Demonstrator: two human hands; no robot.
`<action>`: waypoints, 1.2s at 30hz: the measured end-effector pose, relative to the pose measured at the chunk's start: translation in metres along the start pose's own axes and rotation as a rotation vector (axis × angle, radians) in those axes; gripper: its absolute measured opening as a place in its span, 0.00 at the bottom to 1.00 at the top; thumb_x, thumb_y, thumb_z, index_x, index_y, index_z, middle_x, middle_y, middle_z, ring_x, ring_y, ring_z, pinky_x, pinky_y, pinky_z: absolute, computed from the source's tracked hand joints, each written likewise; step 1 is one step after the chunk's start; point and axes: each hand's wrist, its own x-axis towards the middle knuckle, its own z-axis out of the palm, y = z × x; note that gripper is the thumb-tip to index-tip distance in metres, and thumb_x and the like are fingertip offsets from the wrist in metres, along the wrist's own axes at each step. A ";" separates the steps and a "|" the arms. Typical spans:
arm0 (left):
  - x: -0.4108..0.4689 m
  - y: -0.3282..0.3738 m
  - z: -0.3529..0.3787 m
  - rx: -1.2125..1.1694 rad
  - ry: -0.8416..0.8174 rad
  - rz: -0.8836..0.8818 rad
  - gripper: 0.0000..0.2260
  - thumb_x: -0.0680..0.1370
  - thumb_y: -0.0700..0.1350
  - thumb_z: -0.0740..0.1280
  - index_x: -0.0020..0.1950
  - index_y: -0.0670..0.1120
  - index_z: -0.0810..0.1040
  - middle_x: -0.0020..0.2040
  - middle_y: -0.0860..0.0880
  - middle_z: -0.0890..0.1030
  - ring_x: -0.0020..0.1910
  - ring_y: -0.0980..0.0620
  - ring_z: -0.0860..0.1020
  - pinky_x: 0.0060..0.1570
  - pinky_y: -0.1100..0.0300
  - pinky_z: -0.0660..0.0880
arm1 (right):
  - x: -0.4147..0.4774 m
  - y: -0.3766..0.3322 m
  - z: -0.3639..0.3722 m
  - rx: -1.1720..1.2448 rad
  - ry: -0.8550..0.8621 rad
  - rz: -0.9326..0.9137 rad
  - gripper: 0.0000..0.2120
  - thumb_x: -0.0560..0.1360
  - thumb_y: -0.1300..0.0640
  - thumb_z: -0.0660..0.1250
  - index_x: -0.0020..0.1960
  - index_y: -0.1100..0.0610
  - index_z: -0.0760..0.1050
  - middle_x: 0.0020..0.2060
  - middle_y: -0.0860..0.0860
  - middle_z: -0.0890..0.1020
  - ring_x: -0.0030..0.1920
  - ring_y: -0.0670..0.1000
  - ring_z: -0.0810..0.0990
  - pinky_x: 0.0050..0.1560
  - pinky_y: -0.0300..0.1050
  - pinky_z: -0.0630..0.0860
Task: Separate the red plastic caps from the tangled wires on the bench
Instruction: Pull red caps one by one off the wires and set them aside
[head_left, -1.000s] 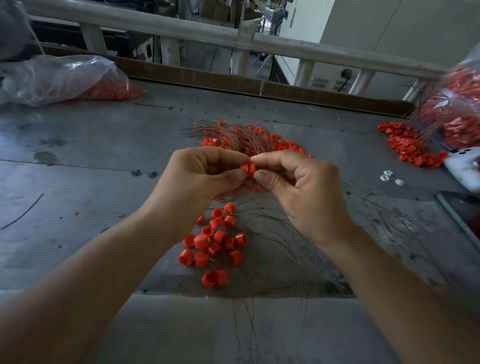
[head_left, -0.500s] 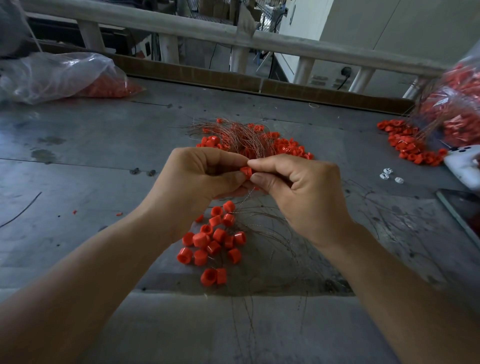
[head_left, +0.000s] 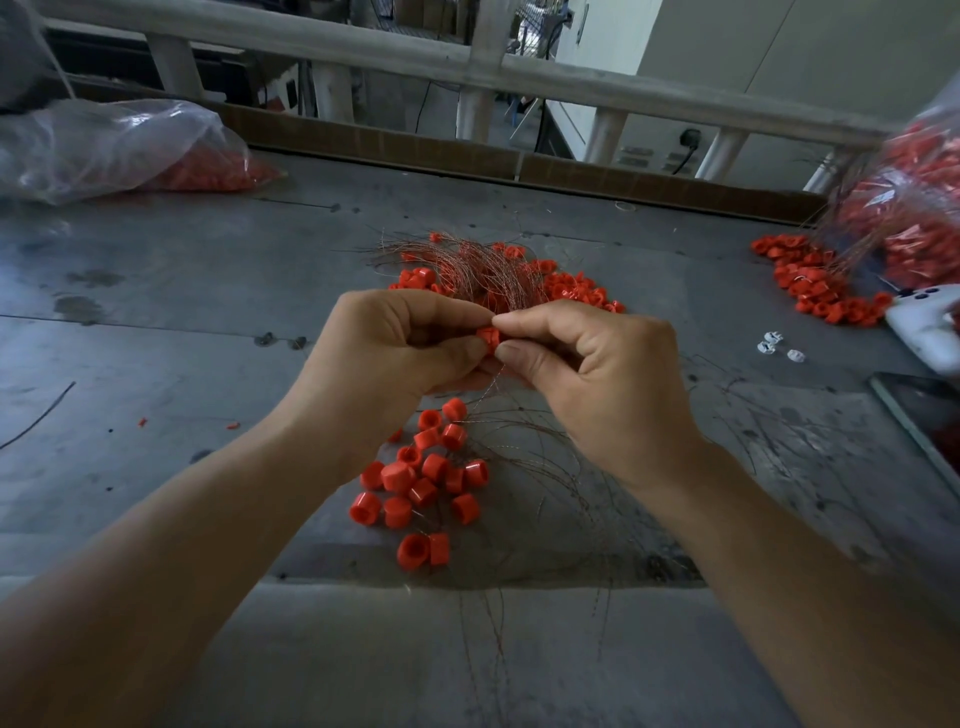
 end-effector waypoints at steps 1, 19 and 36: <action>0.000 0.000 0.000 -0.005 0.003 -0.004 0.09 0.62 0.40 0.68 0.41 0.47 0.80 0.38 0.47 0.84 0.35 0.53 0.83 0.36 0.68 0.77 | 0.000 0.000 0.000 -0.008 -0.004 0.003 0.10 0.68 0.64 0.70 0.49 0.64 0.80 0.41 0.54 0.84 0.49 0.43 0.78 0.47 0.29 0.75; 0.000 -0.002 0.003 -0.126 0.013 -0.086 0.08 0.60 0.38 0.68 0.37 0.46 0.82 0.35 0.46 0.84 0.35 0.52 0.83 0.35 0.67 0.77 | -0.003 -0.001 0.001 0.067 -0.019 0.073 0.10 0.70 0.64 0.70 0.51 0.63 0.80 0.41 0.49 0.82 0.47 0.43 0.80 0.45 0.33 0.78; 0.000 -0.001 -0.001 -0.114 -0.027 -0.085 0.08 0.61 0.39 0.68 0.36 0.48 0.84 0.36 0.45 0.84 0.36 0.51 0.83 0.35 0.67 0.78 | -0.001 -0.002 -0.002 0.043 -0.023 0.010 0.10 0.68 0.65 0.69 0.49 0.65 0.80 0.41 0.48 0.80 0.48 0.44 0.79 0.46 0.31 0.77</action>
